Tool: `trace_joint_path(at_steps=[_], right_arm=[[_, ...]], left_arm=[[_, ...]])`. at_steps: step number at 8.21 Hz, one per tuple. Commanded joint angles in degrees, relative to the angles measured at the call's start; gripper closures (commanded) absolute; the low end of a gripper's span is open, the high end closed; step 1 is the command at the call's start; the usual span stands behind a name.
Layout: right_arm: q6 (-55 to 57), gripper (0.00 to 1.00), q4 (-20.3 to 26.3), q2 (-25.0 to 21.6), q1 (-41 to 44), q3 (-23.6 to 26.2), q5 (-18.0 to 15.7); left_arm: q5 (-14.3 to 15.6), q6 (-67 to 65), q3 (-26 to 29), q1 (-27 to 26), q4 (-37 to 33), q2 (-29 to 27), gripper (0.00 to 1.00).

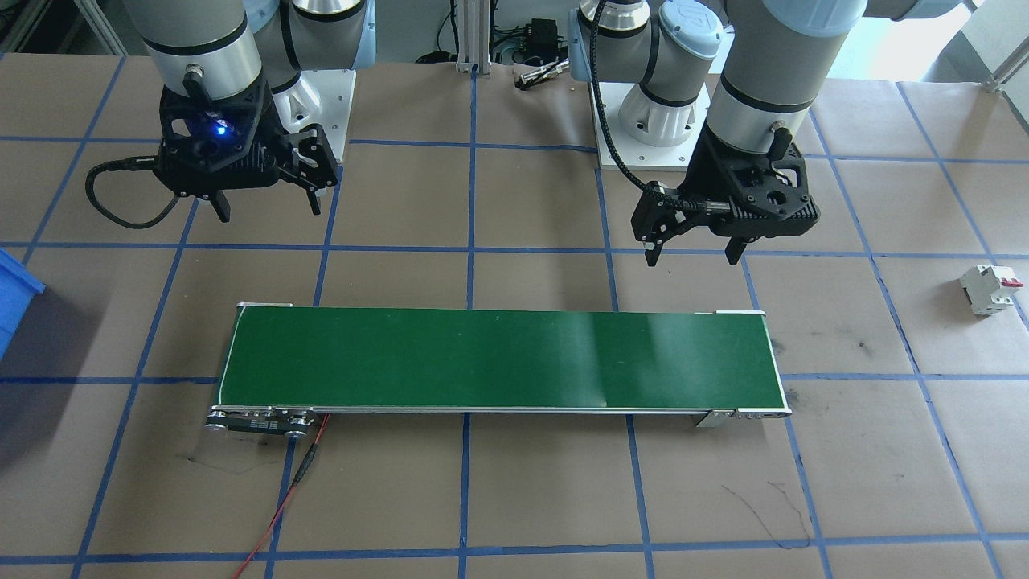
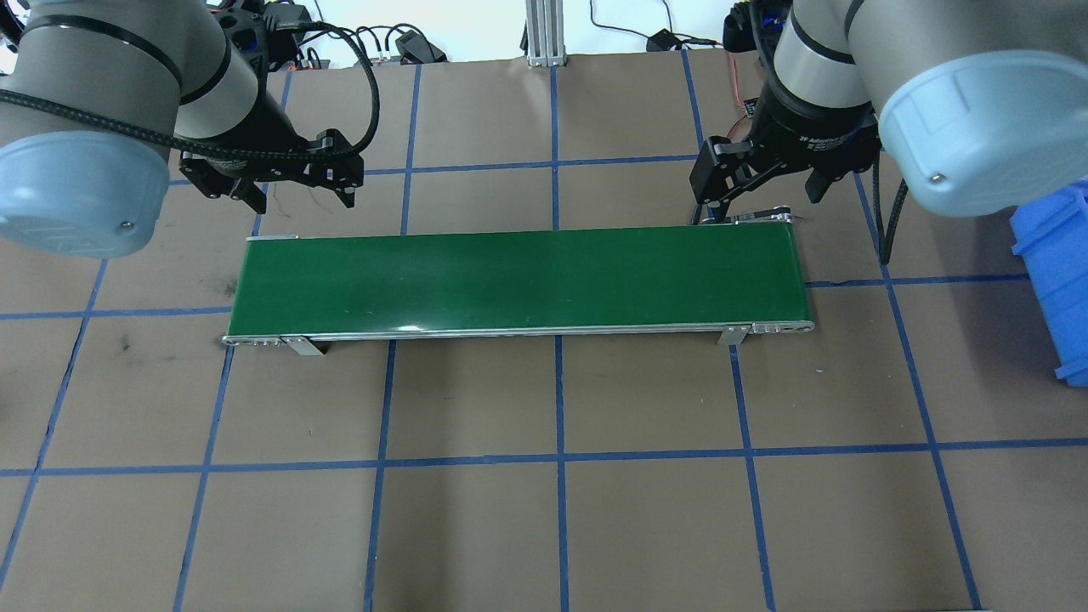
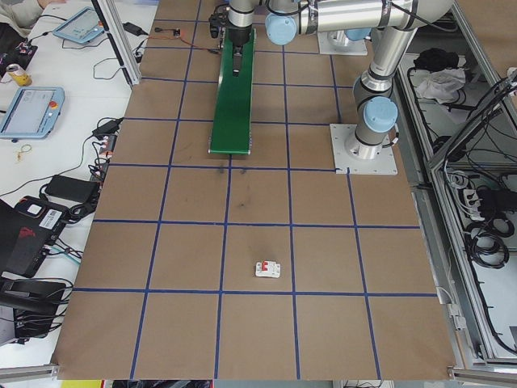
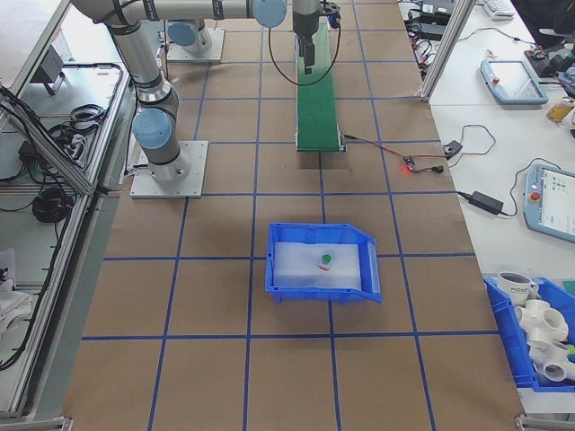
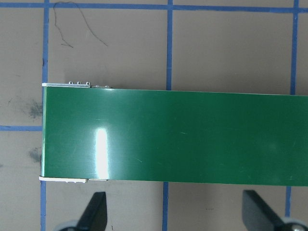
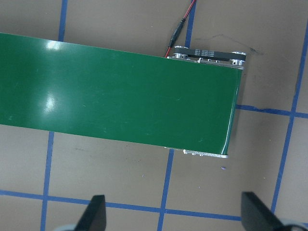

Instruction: Move button from left to right

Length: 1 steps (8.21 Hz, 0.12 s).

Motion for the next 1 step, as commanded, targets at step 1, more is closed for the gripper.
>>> trace_joint_path(at_steps=[1], right_arm=[[-0.9, 0.00, -0.5, 0.2, -0.2, 0.0, -0.5]], left_arm=[[0.0, 0.0, -0.1, 0.0, 0.1, -0.1, 0.00]])
